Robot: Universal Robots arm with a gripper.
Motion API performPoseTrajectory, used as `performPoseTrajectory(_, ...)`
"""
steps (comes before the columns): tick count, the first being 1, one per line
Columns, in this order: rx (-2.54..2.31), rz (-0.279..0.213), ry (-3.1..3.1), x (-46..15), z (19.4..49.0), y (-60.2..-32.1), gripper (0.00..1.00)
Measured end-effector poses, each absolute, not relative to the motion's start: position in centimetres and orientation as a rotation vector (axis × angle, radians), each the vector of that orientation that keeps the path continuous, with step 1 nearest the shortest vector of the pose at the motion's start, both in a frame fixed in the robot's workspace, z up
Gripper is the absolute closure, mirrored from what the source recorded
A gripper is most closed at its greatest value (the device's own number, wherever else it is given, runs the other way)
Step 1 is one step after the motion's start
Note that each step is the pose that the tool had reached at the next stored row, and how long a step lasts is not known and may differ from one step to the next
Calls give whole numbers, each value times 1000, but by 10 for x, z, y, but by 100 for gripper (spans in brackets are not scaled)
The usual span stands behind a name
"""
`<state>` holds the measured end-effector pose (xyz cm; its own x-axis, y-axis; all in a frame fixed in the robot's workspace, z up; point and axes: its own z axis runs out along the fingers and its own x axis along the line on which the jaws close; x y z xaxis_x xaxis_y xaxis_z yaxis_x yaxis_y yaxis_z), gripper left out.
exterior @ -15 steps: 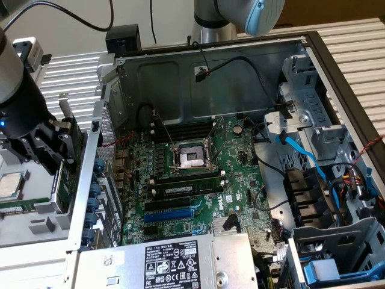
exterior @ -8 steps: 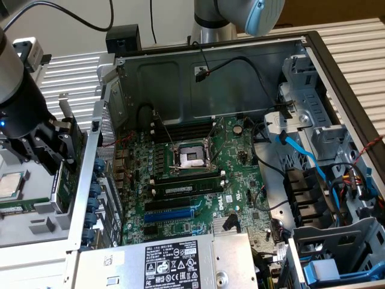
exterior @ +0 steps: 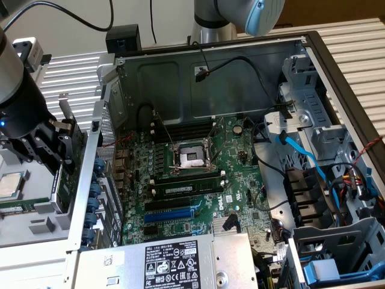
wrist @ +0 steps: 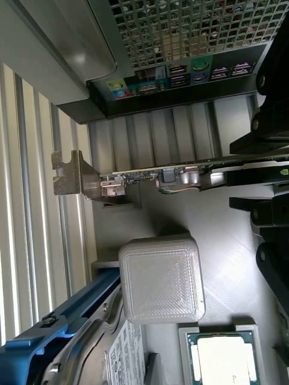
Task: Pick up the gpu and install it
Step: 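Press down on the gpu until it lock into place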
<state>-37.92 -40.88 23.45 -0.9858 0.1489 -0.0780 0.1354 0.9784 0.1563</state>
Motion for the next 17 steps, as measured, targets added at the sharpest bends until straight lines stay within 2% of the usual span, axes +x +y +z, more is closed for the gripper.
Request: performPoseTrajectory(17,217,221,3028,-380,233,-409,59)
